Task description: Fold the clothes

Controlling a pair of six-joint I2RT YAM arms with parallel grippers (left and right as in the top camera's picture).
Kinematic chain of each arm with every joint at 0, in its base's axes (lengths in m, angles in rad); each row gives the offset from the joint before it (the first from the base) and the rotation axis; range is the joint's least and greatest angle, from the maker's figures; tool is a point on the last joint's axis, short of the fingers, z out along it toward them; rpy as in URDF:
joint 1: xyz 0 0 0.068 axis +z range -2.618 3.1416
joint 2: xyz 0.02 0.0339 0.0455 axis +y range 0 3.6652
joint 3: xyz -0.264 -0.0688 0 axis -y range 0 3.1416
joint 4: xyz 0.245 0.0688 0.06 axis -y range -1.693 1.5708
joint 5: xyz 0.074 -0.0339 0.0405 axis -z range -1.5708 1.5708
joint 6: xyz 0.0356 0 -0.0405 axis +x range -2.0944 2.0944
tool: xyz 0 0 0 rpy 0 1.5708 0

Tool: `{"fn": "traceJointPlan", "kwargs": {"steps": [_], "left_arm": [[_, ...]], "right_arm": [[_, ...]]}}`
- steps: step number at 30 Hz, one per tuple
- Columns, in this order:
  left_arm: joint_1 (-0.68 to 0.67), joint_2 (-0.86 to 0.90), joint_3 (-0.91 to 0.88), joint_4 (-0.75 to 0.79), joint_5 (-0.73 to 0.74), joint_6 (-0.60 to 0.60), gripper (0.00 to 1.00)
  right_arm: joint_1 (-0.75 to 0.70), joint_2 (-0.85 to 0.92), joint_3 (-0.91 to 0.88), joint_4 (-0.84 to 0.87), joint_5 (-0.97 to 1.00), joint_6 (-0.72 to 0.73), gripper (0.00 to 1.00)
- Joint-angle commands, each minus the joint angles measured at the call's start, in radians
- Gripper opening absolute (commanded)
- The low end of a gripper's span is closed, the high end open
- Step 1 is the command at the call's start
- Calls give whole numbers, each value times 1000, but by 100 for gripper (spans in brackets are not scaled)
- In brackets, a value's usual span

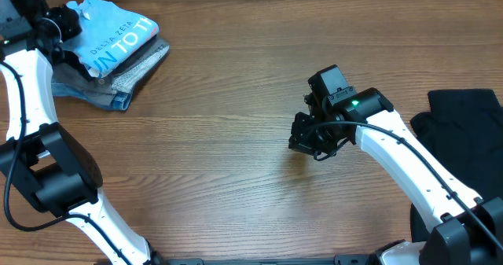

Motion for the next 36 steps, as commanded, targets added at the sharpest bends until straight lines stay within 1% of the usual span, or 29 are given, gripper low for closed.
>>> {"fn": "traceJointPlan", "kwargs": {"steps": [1,2,4,5,7,8,9,10,12,16,19,20,22,24,26,27,30,31,33,36], "left_arm": [[8,-18,31,-14,-58,29,92],[12,-25,34,-26,-26,29,91],[18,-46,34,-41,91,30,88],[19,-57,34,-44,148,31,85],[18,-77,34,-51,236,31,76],[12,-82,34,-60,273,31,63],[4,-82,34,-66,296,32,48],[-6,-81,34,-79,295,49,37],[-30,-69,32,-114,225,84,4],[-61,-14,31,-169,-46,83,4],[-56,50,31,-180,-169,7,4],[-47,71,31,-186,-182,-24,4],[-30,109,31,-198,-164,-61,4],[-17,130,31,-213,-117,-61,6],[-11,128,32,-216,-76,-56,13],[-8,116,32,-215,-51,-56,19],[-2,62,34,-208,33,-57,41],[0,34,35,-204,67,-56,47],[2,-34,44,-201,110,-56,54],[1,-151,79,-225,118,-53,61]], "right_arm": [[0,-6,14,3,8,-4,8],[0,-6,13,3,8,-4,8],[0,-6,13,5,8,-4,8],[0,-6,13,6,8,-4,8],[0,-6,13,10,8,-4,8],[0,-6,13,13,8,-4,8],[0,-6,13,16,8,-4,8],[0,-6,13,19,8,-4,8],[0,-6,13,24,8,-4,8],[0,-6,13,14,7,-4,8],[0,-6,13,2,7,-4,8],[0,-6,13,0,7,-4,8],[0,-6,13,-7,6,-4,8],[0,-6,13,-20,7,-4,8],[0,-6,13,-31,7,-5,8],[0,-6,13,-33,8,-5,8],[0,-6,13,-25,20,-5,8],[0,-6,13,-21,28,-5,7],[0,-6,14,-11,38,-5,7],[0,-12,23,12,41,-32,7]]}}
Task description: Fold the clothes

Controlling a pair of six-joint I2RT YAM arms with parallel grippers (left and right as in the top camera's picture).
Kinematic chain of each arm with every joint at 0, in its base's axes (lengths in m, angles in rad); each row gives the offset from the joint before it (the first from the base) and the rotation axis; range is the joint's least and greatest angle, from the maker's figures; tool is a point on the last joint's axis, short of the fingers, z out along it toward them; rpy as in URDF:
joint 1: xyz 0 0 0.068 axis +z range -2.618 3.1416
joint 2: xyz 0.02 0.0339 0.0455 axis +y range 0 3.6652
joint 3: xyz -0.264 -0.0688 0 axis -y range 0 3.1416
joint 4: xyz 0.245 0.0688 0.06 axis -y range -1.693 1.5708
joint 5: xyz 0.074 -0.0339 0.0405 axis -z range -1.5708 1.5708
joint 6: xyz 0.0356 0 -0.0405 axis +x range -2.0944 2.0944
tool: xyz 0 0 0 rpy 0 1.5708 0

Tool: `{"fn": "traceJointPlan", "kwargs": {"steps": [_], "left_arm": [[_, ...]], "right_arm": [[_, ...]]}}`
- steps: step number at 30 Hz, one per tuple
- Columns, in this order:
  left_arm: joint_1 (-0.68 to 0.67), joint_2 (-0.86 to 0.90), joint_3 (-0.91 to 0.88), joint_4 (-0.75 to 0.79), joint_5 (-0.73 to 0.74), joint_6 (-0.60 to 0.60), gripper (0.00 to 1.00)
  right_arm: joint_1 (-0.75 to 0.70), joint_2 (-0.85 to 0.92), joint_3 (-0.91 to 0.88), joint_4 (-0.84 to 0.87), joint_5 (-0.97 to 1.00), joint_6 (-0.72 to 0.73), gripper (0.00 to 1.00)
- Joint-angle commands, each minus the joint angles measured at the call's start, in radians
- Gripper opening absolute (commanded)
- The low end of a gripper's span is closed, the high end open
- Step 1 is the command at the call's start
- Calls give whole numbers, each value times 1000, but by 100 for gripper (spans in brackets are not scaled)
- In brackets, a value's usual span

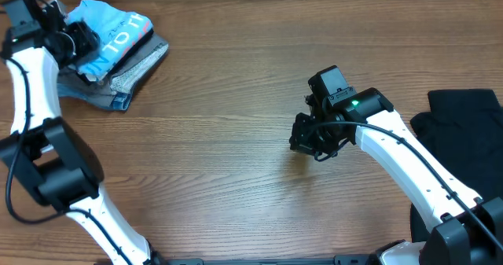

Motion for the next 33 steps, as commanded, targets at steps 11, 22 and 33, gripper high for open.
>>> {"fn": "traceJointPlan", "kwargs": {"steps": [11,22,33], "left_arm": [[-27,-666,121,-431,56,61,100],[-33,-941,121,-912,44,125,100],[-33,-1008,111,-1003,-1,121,100]], "right_arm": [[0,-211,177,38,145,-222,8],[0,-561,214,36,275,-261,73],[0,-643,214,-29,274,-260,100]]}}
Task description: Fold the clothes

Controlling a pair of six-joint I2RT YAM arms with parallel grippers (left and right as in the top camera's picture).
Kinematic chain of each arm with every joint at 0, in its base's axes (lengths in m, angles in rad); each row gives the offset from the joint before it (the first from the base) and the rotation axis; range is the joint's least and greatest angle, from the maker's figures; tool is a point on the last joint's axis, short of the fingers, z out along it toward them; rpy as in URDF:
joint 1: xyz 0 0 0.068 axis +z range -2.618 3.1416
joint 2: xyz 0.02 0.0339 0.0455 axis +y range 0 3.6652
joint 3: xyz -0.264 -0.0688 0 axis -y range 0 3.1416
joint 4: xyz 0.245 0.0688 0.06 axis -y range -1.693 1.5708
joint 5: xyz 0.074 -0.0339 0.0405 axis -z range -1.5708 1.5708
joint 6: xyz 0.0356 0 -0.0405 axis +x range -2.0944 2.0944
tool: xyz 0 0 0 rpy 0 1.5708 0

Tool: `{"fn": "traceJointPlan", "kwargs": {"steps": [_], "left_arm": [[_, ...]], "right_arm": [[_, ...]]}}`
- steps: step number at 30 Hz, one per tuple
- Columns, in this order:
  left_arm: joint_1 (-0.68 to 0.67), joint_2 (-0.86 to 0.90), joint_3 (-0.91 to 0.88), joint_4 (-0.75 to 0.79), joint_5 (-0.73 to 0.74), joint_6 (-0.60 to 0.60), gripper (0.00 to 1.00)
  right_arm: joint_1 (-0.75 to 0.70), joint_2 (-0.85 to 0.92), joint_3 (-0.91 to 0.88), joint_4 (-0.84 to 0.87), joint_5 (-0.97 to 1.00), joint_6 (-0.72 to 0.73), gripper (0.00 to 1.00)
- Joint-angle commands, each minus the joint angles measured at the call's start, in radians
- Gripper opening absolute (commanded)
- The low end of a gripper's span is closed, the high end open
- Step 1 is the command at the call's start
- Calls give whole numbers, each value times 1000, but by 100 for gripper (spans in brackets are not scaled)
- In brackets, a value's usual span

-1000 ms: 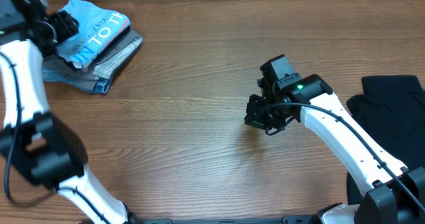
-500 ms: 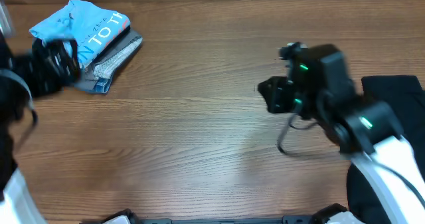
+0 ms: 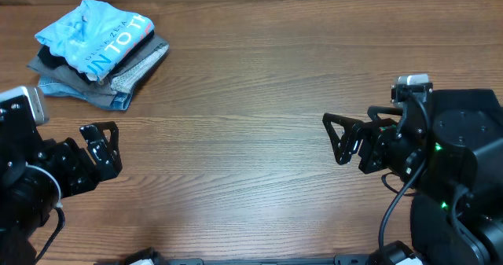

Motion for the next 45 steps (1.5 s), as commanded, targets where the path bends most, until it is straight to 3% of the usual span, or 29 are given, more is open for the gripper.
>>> {"fn": "traceJointPlan", "kwargs": {"steps": [1,16,22,27,35,45], "left_arm": [[-2,7,-7,-1,-12,16,100],[-2,17,-7,-1,-12,16,100],[-2,18,-7,-1,-12,16,100],[-2,18,-7,-1,-12,16,100],[-2,18,-7,-1,-12,16,100],[-2,18,-7,-1,-12,16,100]], "right_arm": [[0,3,20,-30,16,-4,100],[0,21,19,-82,18,-5,100],[-63,-88,-36,37,142,-60,100],[-164,-272,-264,254,121,-193,100],[-280,-655,-811,550,67,-188,100],[-286,-895,-1245,861,51,-183,100]]}}
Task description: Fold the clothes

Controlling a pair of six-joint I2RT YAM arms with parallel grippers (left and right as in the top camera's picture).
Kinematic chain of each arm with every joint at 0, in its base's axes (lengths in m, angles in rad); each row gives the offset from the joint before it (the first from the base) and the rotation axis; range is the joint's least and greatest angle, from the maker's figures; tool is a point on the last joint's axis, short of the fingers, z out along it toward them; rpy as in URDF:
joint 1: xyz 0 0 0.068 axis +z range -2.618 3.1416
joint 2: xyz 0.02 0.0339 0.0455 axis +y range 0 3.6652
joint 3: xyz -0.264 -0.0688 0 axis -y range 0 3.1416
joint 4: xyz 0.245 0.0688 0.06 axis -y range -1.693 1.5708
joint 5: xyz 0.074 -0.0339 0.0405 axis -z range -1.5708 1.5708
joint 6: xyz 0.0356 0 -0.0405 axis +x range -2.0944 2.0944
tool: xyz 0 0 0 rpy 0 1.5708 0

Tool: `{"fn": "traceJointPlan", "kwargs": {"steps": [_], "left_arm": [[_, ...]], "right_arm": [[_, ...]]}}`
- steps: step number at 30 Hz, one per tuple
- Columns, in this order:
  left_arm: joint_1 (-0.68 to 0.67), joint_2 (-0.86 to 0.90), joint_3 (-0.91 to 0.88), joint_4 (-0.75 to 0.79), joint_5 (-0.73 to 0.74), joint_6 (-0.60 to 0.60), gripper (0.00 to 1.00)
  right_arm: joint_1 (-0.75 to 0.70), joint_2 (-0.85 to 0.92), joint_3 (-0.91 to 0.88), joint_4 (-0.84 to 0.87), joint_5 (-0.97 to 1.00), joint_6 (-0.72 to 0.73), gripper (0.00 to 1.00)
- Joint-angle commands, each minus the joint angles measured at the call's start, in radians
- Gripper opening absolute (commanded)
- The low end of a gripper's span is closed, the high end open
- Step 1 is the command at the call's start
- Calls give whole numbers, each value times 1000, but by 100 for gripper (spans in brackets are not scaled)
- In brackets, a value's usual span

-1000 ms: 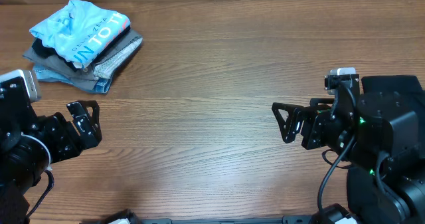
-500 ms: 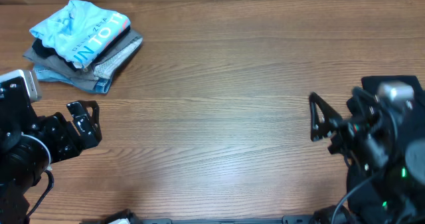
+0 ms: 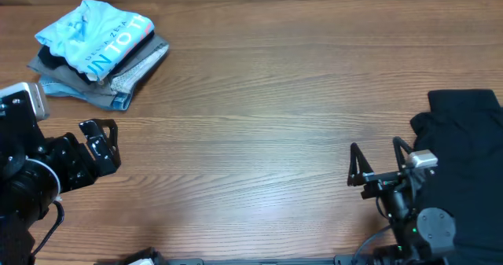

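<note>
A pile of folded clothes lies at the table's far left corner, with a light blue printed shirt on top. An unfolded black garment is spread at the right edge. My left gripper hangs low at the front left, well short of the pile, open and empty. At the front right my right gripper is open too, just left of the black garment and not touching it.
The brown wooden table runs across the whole view. The left arm's body fills the front left corner, and the right arm's base sits at the front edge over part of the black garment.
My right arm has dropped back toward the front edge, so the black garment shows again. The left arm has hardly shifted. The clothes lie as before.
At first my left gripper was at the far-left pile by the blue shirt, the right one over the table's middle. The blue shirt then shifted on the pile. Afterwards both arms were back at the front, open, and the shirt rests on top.
</note>
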Motion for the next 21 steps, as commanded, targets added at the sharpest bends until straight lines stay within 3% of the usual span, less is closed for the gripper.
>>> {"fn": "traceJointPlan", "kwargs": {"steps": [1,7,21], "left_arm": [[-2,0,-2,2,-4,15,100],[-2,0,-2,2,-4,15,100],[-2,0,-2,2,-4,15,100]], "right_arm": [[-5,-65,-121,100,-24,-4,100],[-6,-75,-239,220,-50,-4,100],[-6,-75,-243,210,-50,-5,100]]}}
